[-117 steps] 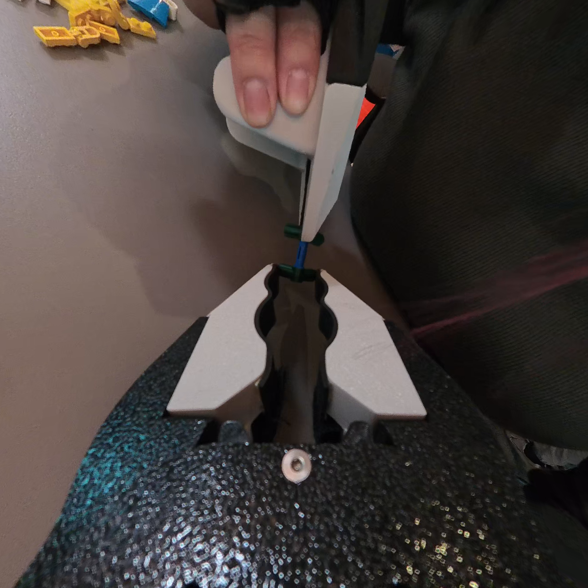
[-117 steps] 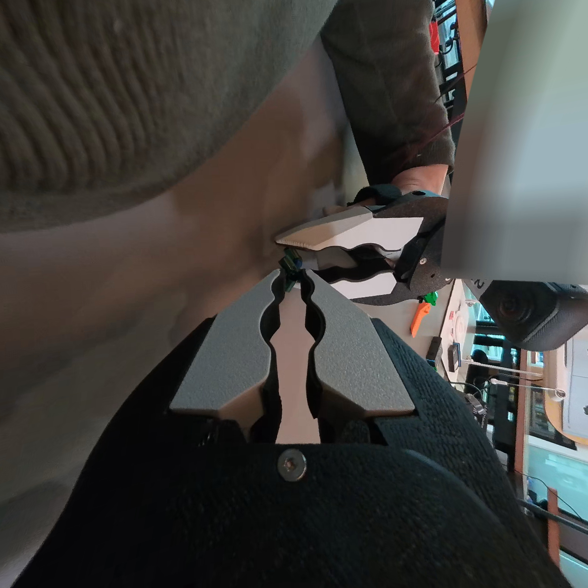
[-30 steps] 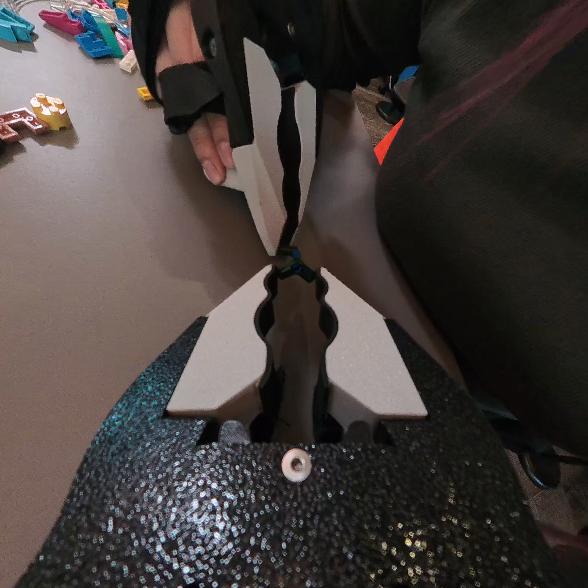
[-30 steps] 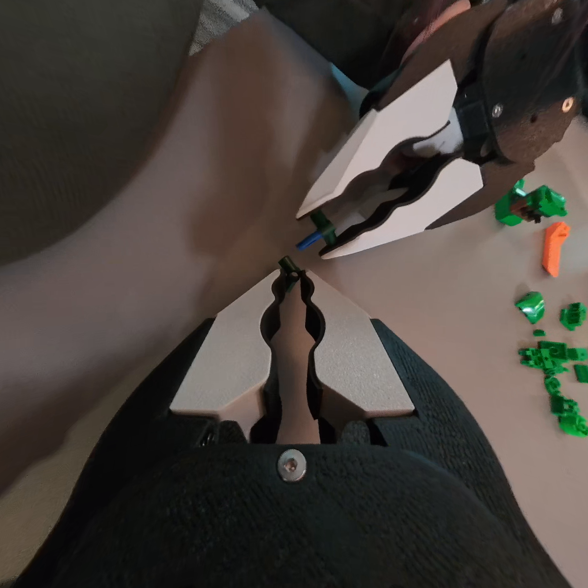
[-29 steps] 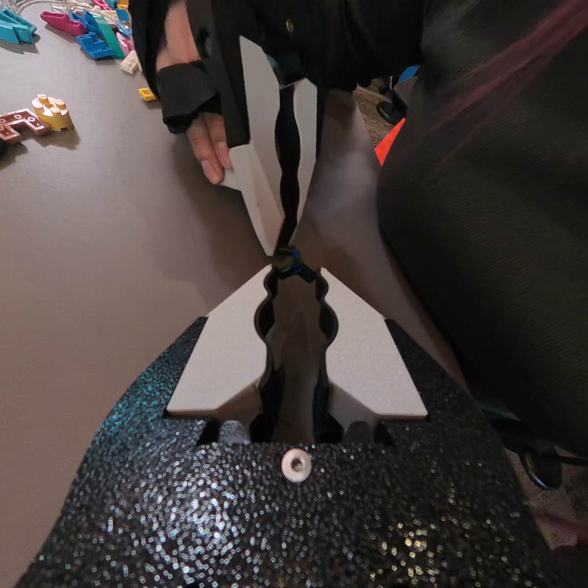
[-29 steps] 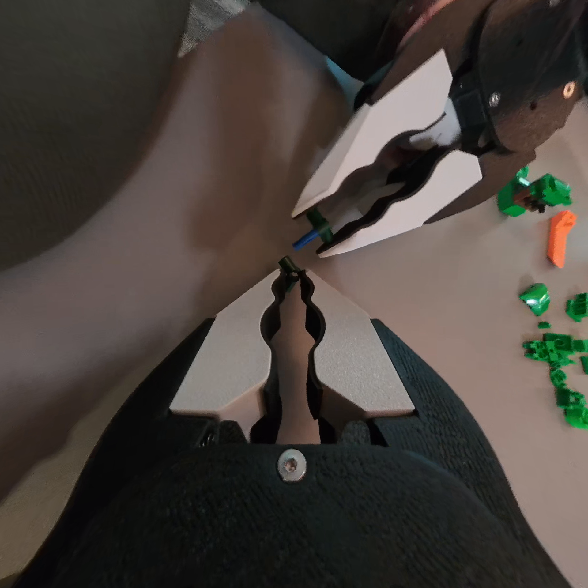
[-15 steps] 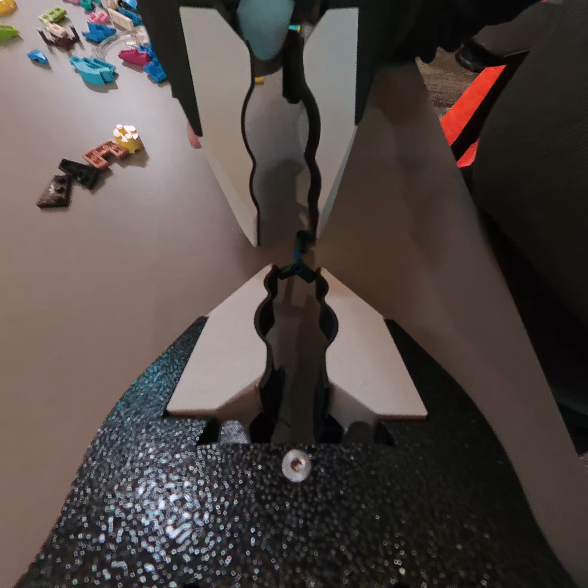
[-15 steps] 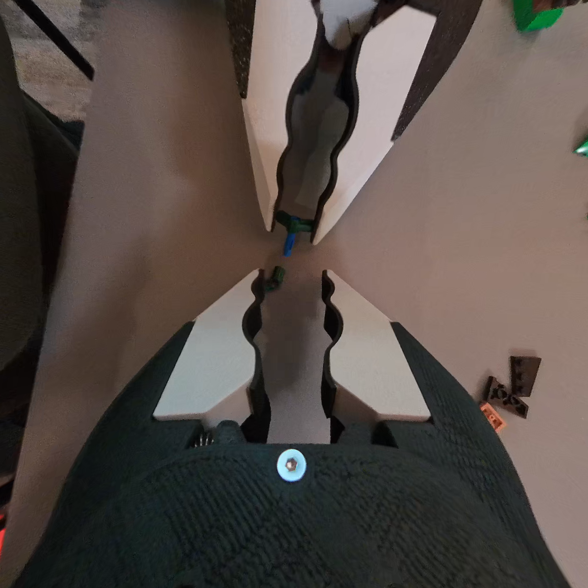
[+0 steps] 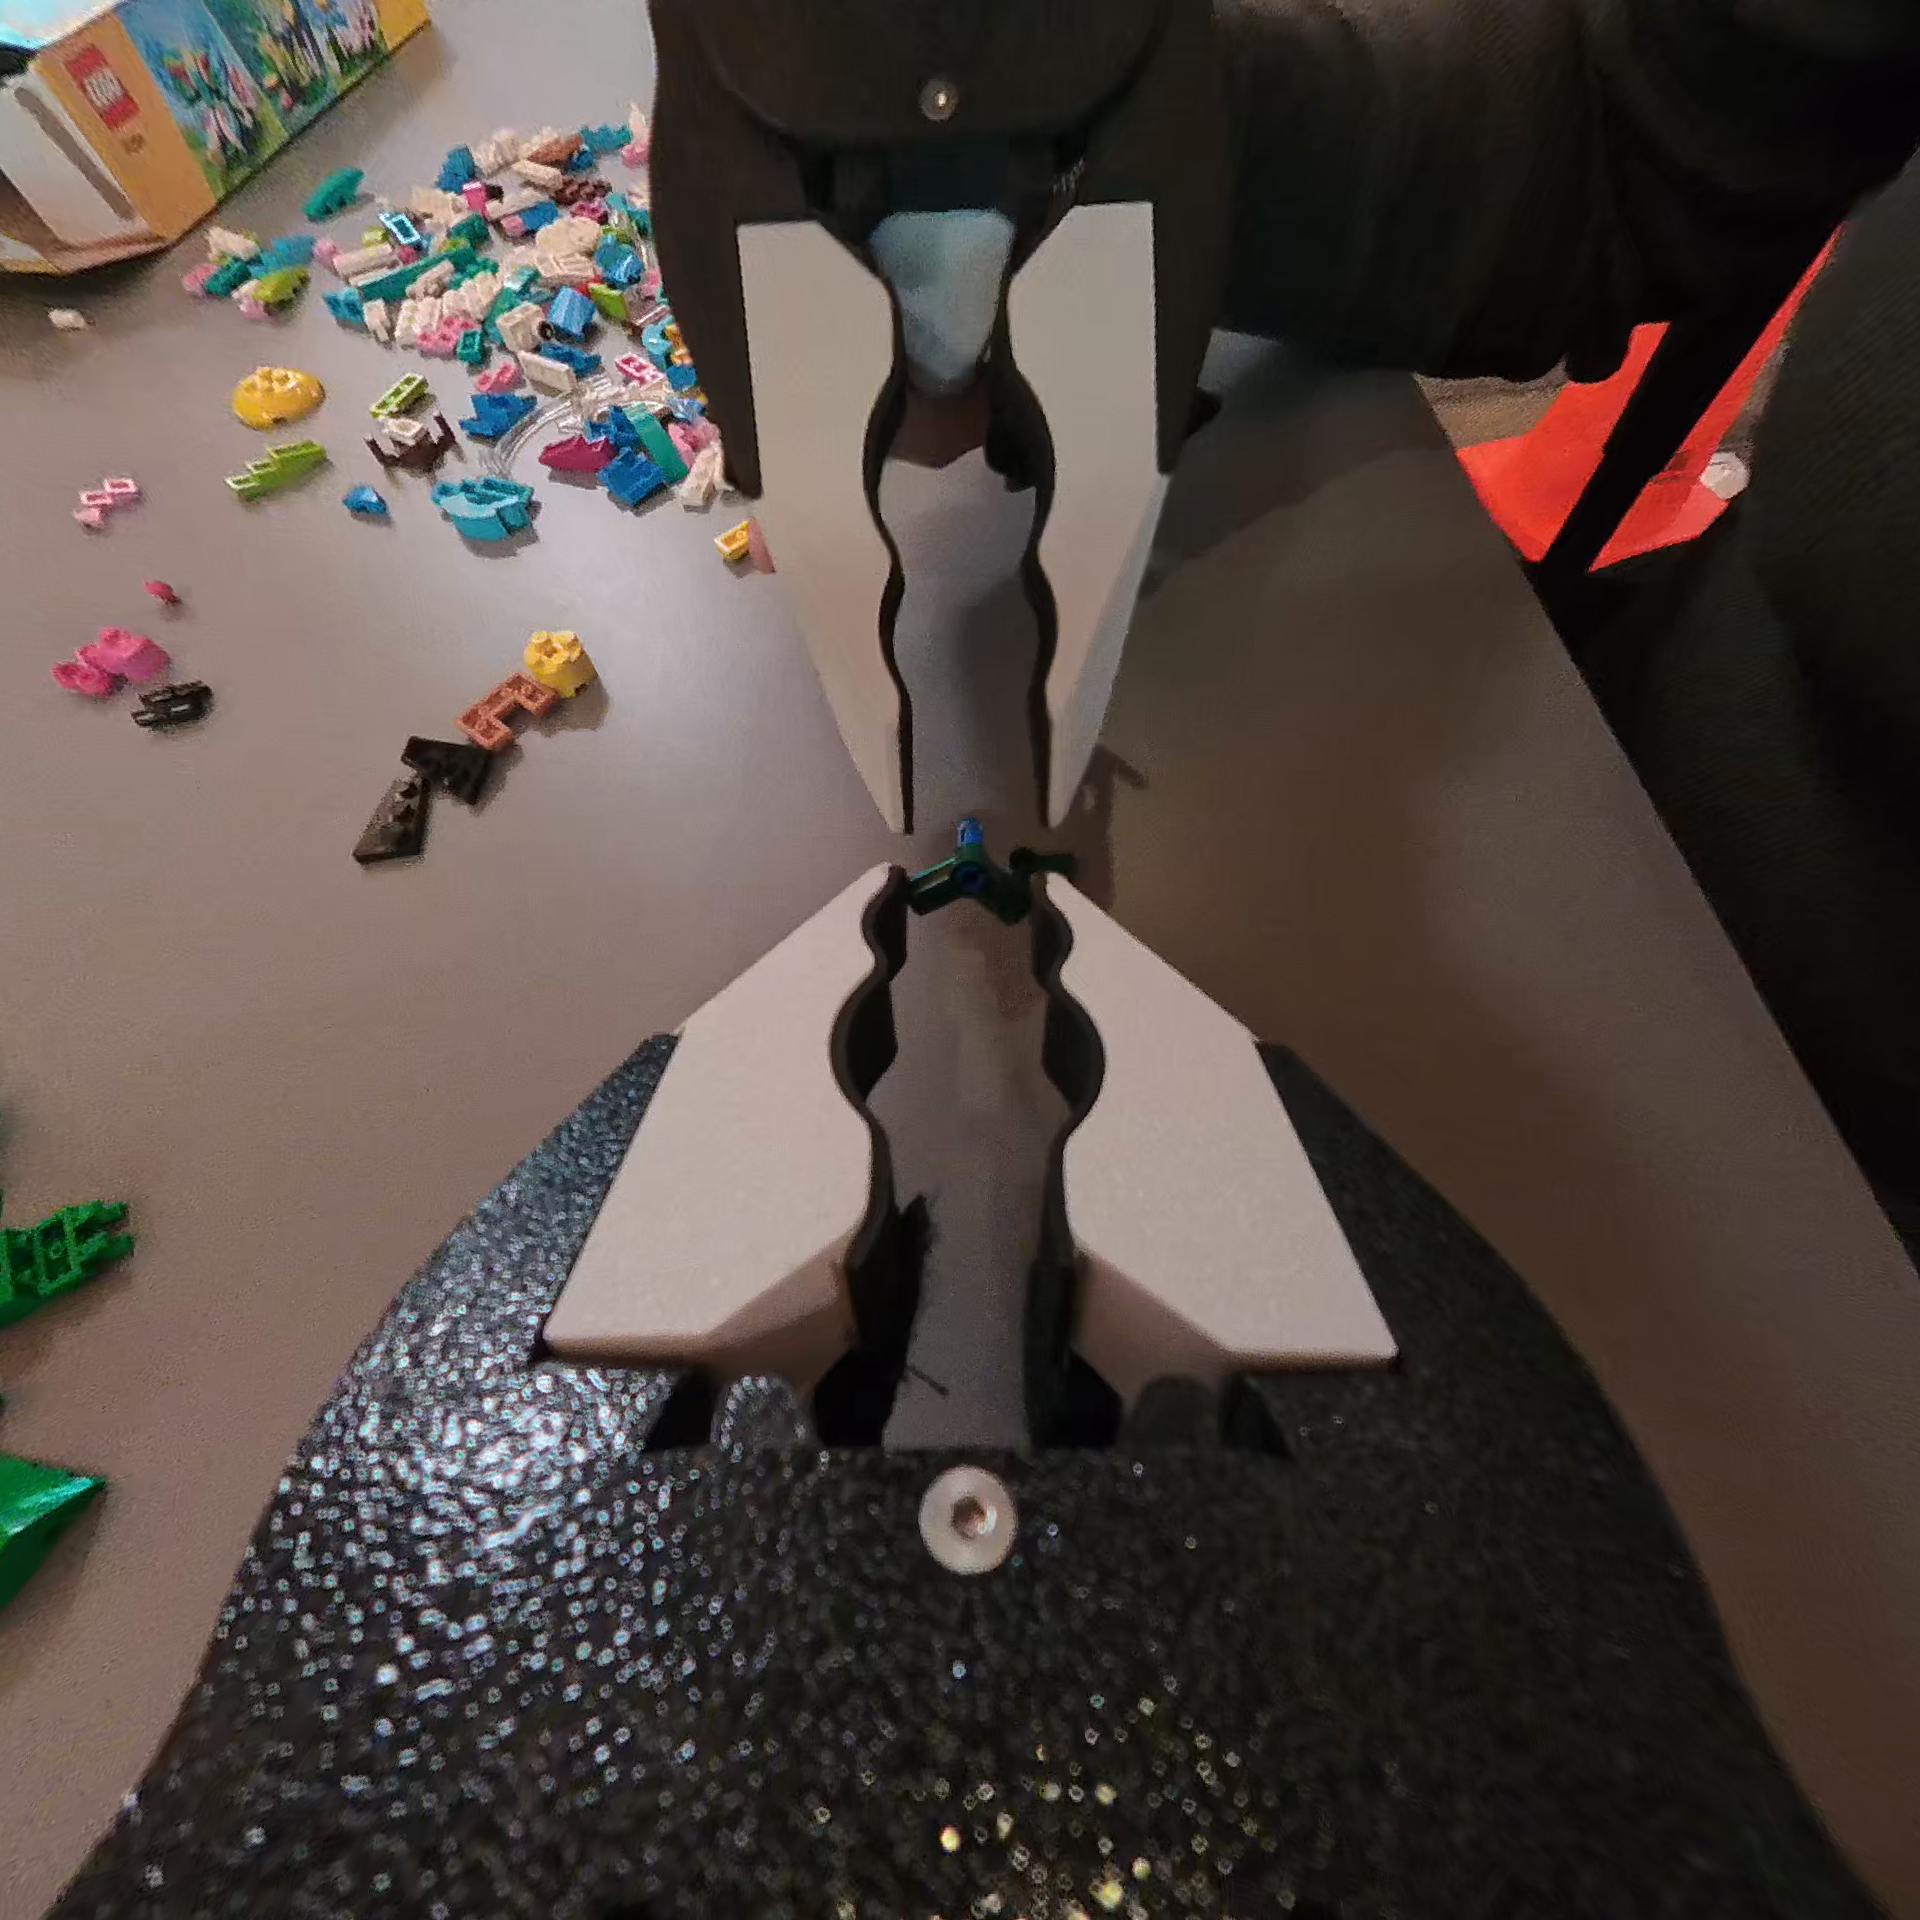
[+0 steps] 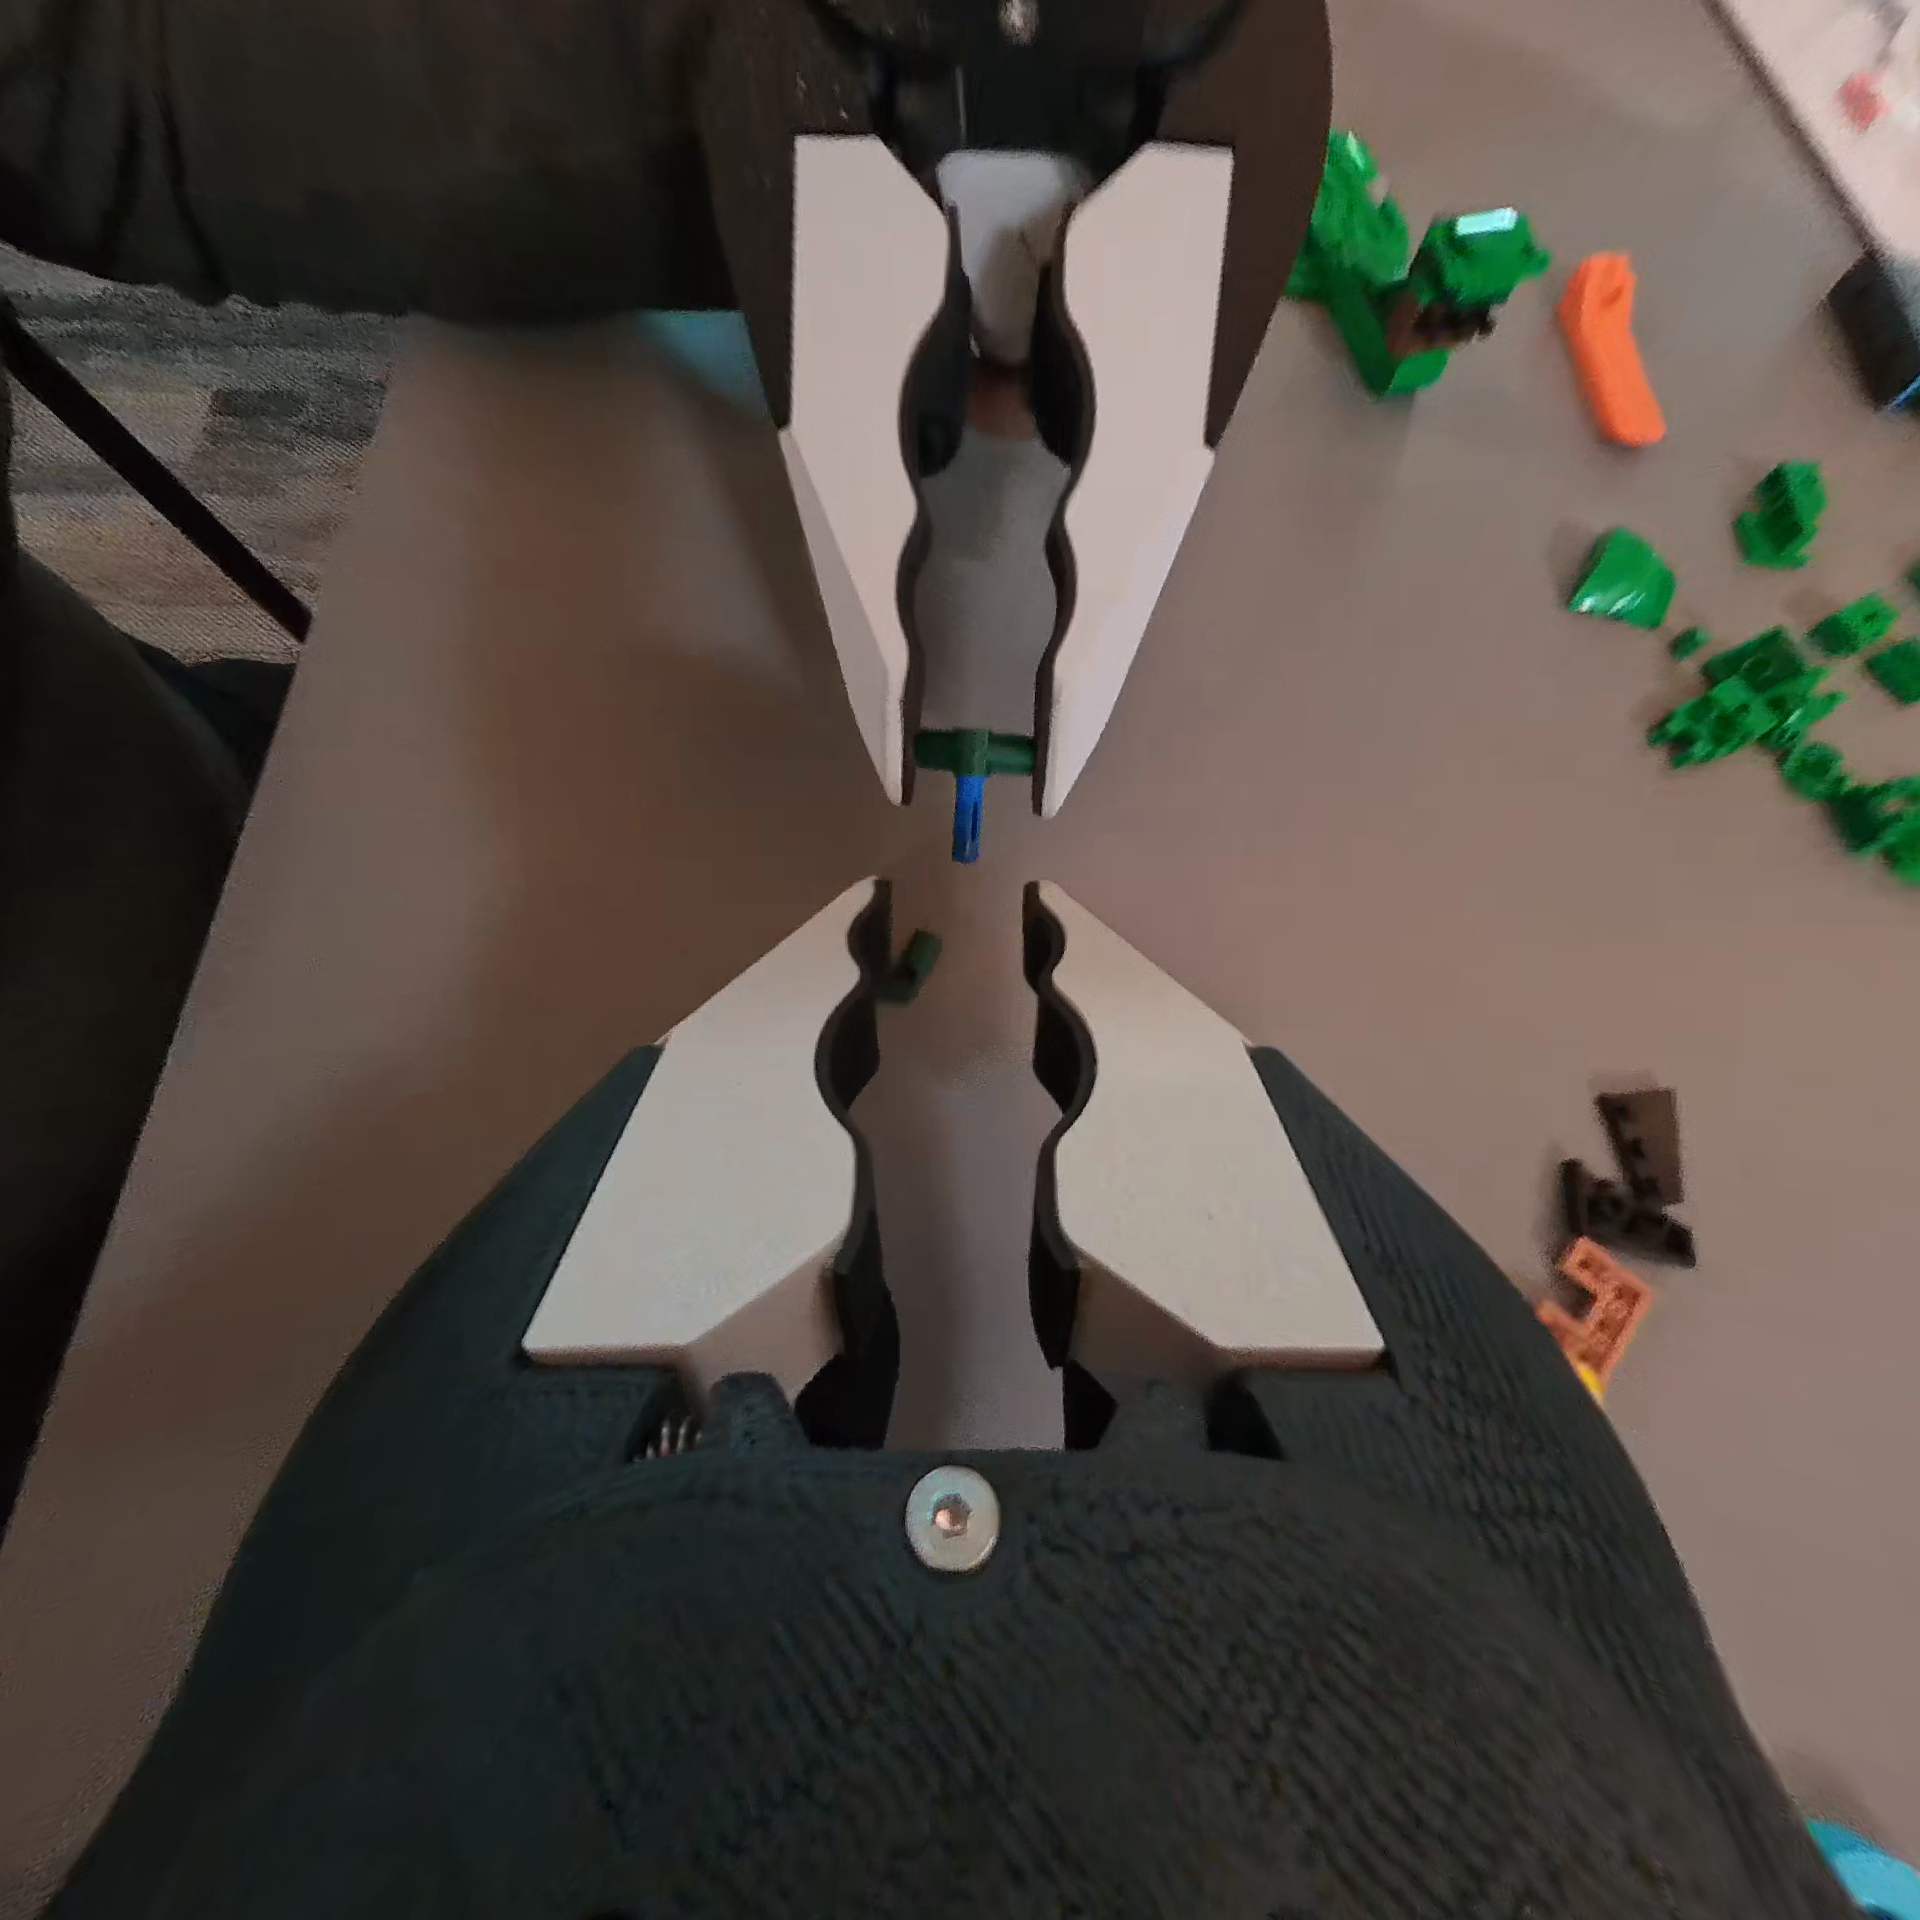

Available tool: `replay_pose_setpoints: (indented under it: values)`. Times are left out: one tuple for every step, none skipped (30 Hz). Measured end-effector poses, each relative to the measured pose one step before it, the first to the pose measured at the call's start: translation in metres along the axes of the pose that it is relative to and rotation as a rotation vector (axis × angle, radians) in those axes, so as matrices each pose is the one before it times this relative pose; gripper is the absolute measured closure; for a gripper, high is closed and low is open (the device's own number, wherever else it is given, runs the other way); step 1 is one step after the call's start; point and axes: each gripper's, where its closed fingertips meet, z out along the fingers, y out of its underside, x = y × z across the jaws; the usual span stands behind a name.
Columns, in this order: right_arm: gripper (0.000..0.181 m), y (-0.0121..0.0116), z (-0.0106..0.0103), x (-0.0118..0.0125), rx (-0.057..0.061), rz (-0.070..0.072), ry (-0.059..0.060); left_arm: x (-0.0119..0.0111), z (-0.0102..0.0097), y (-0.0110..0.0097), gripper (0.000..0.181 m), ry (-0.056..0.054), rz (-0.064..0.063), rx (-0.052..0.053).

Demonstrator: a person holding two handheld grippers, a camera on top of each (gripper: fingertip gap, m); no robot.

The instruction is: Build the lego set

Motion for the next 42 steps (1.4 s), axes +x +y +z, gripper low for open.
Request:
replay_pose_setpoints:
  values:
    - [0.161,-0.00373,-0.00056,-0.00101,0.0181,-0.0291,0.004,0.00117,0.00016,-0.00031,0.16,0.0041,0.0013,-0.0029]
    - [0.164,-0.00391,-0.00012,-0.00144,0.0184,-0.0198,0.0023,0.00032,0.00027,-0.00027,0.16,-0.0007,0.0005,-0.0015]
    - [0.166,-0.00236,0.00052,-0.00087,0.0081,-0.0178,0.0054,0.00011,0.00029,-0.0005,0.16,-0.0014,0.0017,0.0019]
    - [0.168,-0.00039,0.00067,0.0,-0.004,-0.0218,0.0124,0.00113,0.00044,-0.00048,0.16,0.0062,-0.0025,0.0009]
    - [0.169,0.00012,0.00074,0.00033,-0.0074,-0.023,0.0142,0.00115,0.0006,-0.00055,0.16,0.0065,-0.0033,0.002]
    - [0.171,-0.00037,0.00051,-0.00041,-0.0027,-0.0171,0.0075,0.00093,0.00067,-0.00093,0.16,0.004,-0.0007,0.004]
    - [0.173,-0.00108,0.00009,-0.00064,0.0028,-0.0112,0.0036,0.00118,0.00077,-0.00126,0.16,0.0063,-0.0013,0.0057]
    - [0.175,-0.00035,-0.00047,-0.00041,0.001,-0.0113,0.0029,0.00129,0.00057,-0.00102,0.16,0.0067,-0.0045,0.0045]
    - [0.176,0.00007,-0.00079,0.00022,0.0035,-0.0061,0.004,-0.00052,0.00039,-0.00066,0.159,-0.0048,-0.0016,0.002]
    - [0.178,-0.00053,-0.00128,-0.00016,0.0117,0.0014,-0.0046,0.00039,0.00012,-0.00166,0.159,0.0004,0.0007,0.01]
    - [0.178,-0.00122,-0.00175,-0.00071,0.0199,0.011,-0.0135,0.00111,0.0,-0.00249,0.159,0.0055,-0.0019,0.0177]
    - [0.179,-0.00143,-0.00233,-0.0006,0.0243,0.0161,-0.0178,0.00145,-0.00042,-0.0032,0.159,0.0087,-0.0011,0.023]
    - [0.179,-0.00152,-0.0027,-0.00195,0.0287,0.0137,-0.0279,0.00187,-0.00065,-0.00319,0.156,0.0115,-0.0061,0.0237]
    - [0.179,-0.00189,-0.00282,-0.00194,0.0331,0.0156,-0.0284,-0.00101,-0.00056,-0.00166,0.148,-0.0047,-0.0124,0.0119]
    - [0.179,-0.00146,-0.00257,-0.00138,0.0315,0.0152,-0.0246,-0.00033,-0.00042,0.00096,0.141,0.0007,-0.0076,-0.0042]
    - [0.179,-0.00109,-0.0022,-0.00241,0.0285,0.0107,-0.0294,0.00072,-0.00012,0.00128,0.131,0.0059,0.0006,-0.0063]
    - [0.179,-0.00139,-0.00165,-0.00385,0.0306,0.0075,-0.0366,0.00197,0.00016,0.00004,0.124,0.0117,0.0091,0.0032]
    - [0.179,-0.00201,-0.00115,-0.00358,0.0314,0.0104,-0.0342,0.00246,0.00032,-0.00145,0.125,0.0122,0.0132,0.0133]
    - [0.179,-0.00189,-0.00054,-0.00367,0.0285,0.0108,-0.0357,0.0026,0.00063,-0.00258,0.129,0.0108,0.0163,0.0191]
    - [0.179,-0.00166,-0.00008,-0.00361,0.025,0.0087,-0.0333,0.00319,0.0007,-0.00219,0.133,0.0147,0.015,0.017]
    - [0.179,-0.00136,0.00016,-0.00283,0.0203,0.0065,-0.0262,0.0028,0.00054,-0.00112,0.138,0.0139,0.0126,0.0097]
    - [0.179,-0.00105,0.00032,-0.00221,0.0153,0.0058,-0.0211,0.00169,0.00038,-0.0009,0.145,0.008,0.0106,0.0073]
    - [0.179,-0.00086,0.00046,-0.00154,0.0123,0.0056,-0.0163,0.00148,-0.00008,-0.0019,0.152,0.0082,0.0091,0.014]
    - [0.179,-0.00056,0.00047,-0.00121,0.0098,0.0047,-0.0128,0.00121,-0.00065,-0.00358,0.158,0.0064,0.0052,0.0238]
    - [0.179,-0.00038,0.00046,-0.0009,0.0066,0.0037,-0.01,0.00084,-0.0012,-0.00453,0.161,0.0059,0.0003,0.0296]
    - [0.179,0.0,0.00021,-0.00089,0.0034,0.0028,-0.0083,0.00088,-0.00162,-0.00505,0.162,0.0073,-0.0036,0.0317]
    - [0.179,-0.00004,0.00016,-0.0004,0.003,0.0018,-0.0052,0.00118,-0.00153,-0.00529,0.163,0.0094,-0.0048,0.0325]
    - [0.179,-0.00026,0.00009,-0.00051,0.0043,0.002,-0.0048,0.002,-0.00123,-0.00483,0.164,0.0125,-0.0019,0.0289]
    - [0.179,-0.00078,-0.00008,-0.00073,0.0068,0.0035,-0.0075,0.00234,-0.0005,-0.00368,0.166,0.0116,0.0032,0.0211]
    - [0.179,-0.00117,-0.00009,-0.00101,0.0091,0.0042,-0.009,0.00148,0.00026,-0.00175,0.168,0.0049,0.0081,0.0092]
    - [0.179,-0.00123,-0.0002,-0.00083,0.0097,0.0042,-0.0086,0.00091,0.00099,0.00038,0.169,-0.0007,0.0115,-0.0049]
    - [0.179,-0.0009,-0.00019,-0.0009,0.0077,0.0052,-0.0087,0.00089,0.00135,0.00218,0.169,-0.0001,0.0128,-0.0143]
    - [0.179,-0.00062,-0.00028,-0.00046,0.0062,0.0051,-0.0067,0.00111,0.00149,0.00228,0.172,0.0027,0.0139,-0.0125]
    - [0.179,-0.00025,-0.00014,-0.00017,0.0046,0.0042,-0.0048,0.00008,0.00121,0.0014,0.172,-0.0031,0.0086,-0.0025]
    - [0.179,0.00022,0.00008,-0.00036,0.0007,0.0045,-0.0047,0.00051,0.00091,0.00041,0.172,0.0029,0.0007,0.0041]
    - [0.179,0.00072,0.00031,-0.00011,-0.0033,0.0022,-0.0019,0.00055,0.00078,0.00037,0.172,0.0071,-0.0076,0.0019]
    - [0.179,0.00052,0.00064,-0.00028,-0.0034,-0.001,-0.0021,0.00047,0.00062,0.00016,0.172,0.0076,-0.0088,0.0015]
    - [0.179,0.00037,0.00073,-0.00091,-0.0023,0.0001,-0.0051,0.00045,0.00022,0.0002,0.174,0.0056,0.0006,0.0022]
    - [0.179,0.00016,0.00077,-0.00056,-0.0012,0.0023,-0.0045,-0.00026,-0.00008,0.00011,0.175,-0.0022,0.0048,0.0007]
    - [0.179,0.00016,0.00045,0.00028,-0.0007,0.0026,0.0014,0.00007,-0.00032,0.00017,0.175,0.0003,0.0038,-0.0051]
    - [0.179,0.00006,-0.00003,0.00193,-0.0016,0.002,0.0128,-0.00164,-0.00065,0.00011,0.175,-0.0088,-0.0058,-0.0109]
    - [0.179,0.00003,-0.00119,0.00352,-0.0031,0.004,0.0226,-0.0035,-0.00087,0.00087,0.176,-0.0186,-0.0148,-0.0187]
